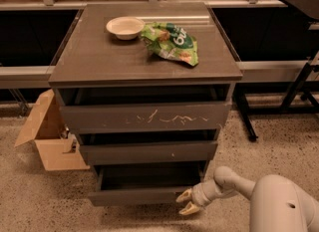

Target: Close bottom drawer

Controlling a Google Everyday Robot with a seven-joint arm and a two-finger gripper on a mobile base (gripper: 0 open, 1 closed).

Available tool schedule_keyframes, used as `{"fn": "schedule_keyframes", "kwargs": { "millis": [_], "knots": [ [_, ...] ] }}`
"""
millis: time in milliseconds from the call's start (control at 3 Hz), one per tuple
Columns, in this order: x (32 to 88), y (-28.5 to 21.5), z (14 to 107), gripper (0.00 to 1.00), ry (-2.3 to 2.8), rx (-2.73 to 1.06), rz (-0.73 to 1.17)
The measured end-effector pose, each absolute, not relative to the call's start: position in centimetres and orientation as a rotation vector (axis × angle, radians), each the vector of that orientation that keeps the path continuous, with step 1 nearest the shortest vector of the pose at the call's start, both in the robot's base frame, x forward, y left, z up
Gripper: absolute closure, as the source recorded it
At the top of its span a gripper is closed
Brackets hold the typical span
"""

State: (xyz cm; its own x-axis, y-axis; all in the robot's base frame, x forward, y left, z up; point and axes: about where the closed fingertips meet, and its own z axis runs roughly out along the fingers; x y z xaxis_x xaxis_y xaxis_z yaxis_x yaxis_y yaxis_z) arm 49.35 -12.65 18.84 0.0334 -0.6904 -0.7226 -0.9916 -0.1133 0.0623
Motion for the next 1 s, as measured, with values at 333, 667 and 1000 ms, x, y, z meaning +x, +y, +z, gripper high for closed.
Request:
{"fn": "schedule_keyframes", "kwargs": {
  "millis": [333, 667, 1000],
  "knots": [
    [49.6, -12.8, 19.1, 0.29, 1.699, -1.848, 0.846],
    [49.8, -14.0, 19.5, 0.01, 1.713, -1.819, 0.824],
    [49.9, -14.8, 19.5, 0.00, 1.716, -1.796, 0.819]
  ]
}}
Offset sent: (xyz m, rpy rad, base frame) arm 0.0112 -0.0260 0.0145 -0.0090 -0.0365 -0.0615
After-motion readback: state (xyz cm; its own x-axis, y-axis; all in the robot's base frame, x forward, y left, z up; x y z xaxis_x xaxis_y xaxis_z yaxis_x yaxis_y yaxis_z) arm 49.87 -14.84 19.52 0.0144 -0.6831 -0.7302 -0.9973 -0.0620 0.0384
